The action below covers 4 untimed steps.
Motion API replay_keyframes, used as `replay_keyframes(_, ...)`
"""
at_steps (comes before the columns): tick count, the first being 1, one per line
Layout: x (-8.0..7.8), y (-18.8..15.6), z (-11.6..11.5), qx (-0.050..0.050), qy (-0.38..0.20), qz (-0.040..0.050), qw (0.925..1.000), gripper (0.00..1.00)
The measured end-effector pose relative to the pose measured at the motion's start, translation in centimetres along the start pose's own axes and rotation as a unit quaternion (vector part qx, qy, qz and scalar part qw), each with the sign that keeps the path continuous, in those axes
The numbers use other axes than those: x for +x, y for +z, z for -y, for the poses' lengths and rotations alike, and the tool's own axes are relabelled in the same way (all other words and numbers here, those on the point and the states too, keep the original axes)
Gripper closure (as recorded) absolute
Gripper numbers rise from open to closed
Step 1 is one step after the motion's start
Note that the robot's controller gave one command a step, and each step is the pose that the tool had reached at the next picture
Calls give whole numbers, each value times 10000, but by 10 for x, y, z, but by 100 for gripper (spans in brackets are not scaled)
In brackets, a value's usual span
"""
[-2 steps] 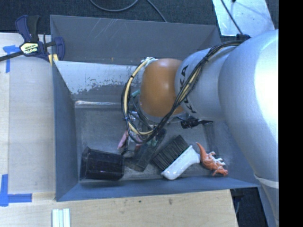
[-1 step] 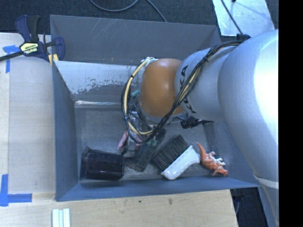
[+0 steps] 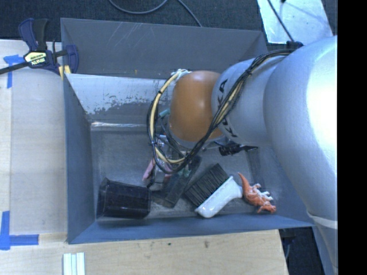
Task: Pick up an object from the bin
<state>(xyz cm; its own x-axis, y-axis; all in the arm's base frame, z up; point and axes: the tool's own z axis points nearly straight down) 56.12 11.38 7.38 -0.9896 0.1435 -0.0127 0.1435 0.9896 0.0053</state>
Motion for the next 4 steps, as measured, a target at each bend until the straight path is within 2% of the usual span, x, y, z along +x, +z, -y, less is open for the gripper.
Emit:
replay_keyframes(3, 0, 0, 0, -1, 1, 1, 10000, 100)
replay_keyframes(4, -10, -76, -6, -3, 19, 14, 10000, 100)
